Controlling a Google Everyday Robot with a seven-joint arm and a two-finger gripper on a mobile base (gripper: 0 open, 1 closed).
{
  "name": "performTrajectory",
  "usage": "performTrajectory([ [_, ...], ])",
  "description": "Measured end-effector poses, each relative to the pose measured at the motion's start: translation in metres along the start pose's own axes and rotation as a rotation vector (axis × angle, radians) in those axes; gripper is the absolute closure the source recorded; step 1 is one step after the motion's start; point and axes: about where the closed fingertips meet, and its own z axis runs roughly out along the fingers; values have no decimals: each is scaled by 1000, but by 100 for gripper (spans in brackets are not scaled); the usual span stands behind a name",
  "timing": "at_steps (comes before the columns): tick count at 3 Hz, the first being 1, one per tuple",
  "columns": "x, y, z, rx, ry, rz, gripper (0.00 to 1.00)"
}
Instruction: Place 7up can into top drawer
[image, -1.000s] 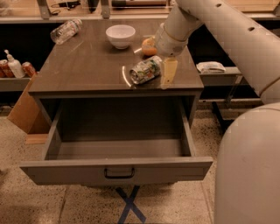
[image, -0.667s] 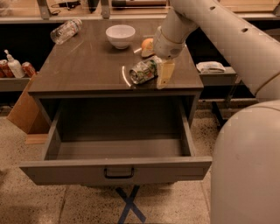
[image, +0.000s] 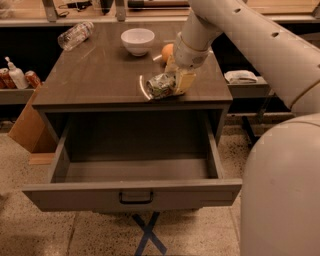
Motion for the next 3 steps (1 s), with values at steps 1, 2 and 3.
performTrajectory([
  [1,-12,15,-31,49,-2,3,98],
  [2,-22,64,-49,39,-70,63,100],
  [3,-22,64,-49,39,-70,63,100],
])
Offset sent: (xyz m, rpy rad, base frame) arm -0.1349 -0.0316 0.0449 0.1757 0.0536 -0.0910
